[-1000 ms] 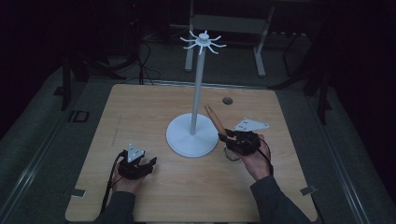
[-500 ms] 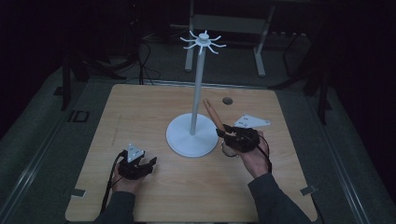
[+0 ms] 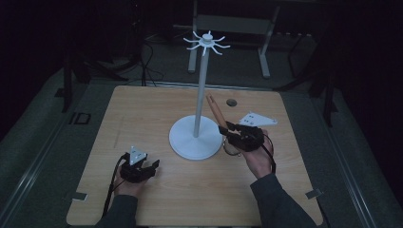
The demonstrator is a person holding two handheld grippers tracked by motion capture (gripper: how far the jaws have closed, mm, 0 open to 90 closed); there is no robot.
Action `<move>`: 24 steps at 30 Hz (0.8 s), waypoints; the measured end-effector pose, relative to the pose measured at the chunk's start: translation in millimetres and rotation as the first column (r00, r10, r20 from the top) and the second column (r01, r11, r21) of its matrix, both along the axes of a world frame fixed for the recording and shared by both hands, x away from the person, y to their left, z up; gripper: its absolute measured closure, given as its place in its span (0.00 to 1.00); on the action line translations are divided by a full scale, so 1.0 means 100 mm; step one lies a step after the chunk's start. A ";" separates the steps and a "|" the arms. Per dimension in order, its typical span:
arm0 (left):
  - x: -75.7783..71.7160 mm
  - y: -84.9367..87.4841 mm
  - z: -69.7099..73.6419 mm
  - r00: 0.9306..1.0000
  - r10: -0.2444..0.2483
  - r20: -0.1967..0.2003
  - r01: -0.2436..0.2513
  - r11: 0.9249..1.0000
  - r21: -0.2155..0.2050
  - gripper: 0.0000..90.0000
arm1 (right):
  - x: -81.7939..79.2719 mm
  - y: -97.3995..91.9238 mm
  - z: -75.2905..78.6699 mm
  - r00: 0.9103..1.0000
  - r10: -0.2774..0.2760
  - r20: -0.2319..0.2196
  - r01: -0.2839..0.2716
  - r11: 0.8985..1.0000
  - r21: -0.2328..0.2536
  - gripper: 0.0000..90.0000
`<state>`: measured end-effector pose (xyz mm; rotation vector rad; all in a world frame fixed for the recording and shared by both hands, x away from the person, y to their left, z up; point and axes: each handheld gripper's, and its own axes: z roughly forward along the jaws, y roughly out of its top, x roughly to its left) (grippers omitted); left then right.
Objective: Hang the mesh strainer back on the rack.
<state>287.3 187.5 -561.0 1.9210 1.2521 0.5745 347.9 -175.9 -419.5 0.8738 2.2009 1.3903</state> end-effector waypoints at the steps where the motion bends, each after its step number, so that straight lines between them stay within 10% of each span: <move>1: 0.00 0.00 0.00 1.000 -0.001 0.000 0.001 1.000 -0.001 0.48 | 0.00 0.00 0.00 1.000 0.000 0.000 0.000 1.000 0.000 0.77; 24: 0.00 -0.01 -0.01 1.000 -0.005 -0.004 0.005 1.000 0.004 0.48 | 0.00 -0.01 0.20 0.999 0.007 0.048 -0.011 0.997 0.080 0.77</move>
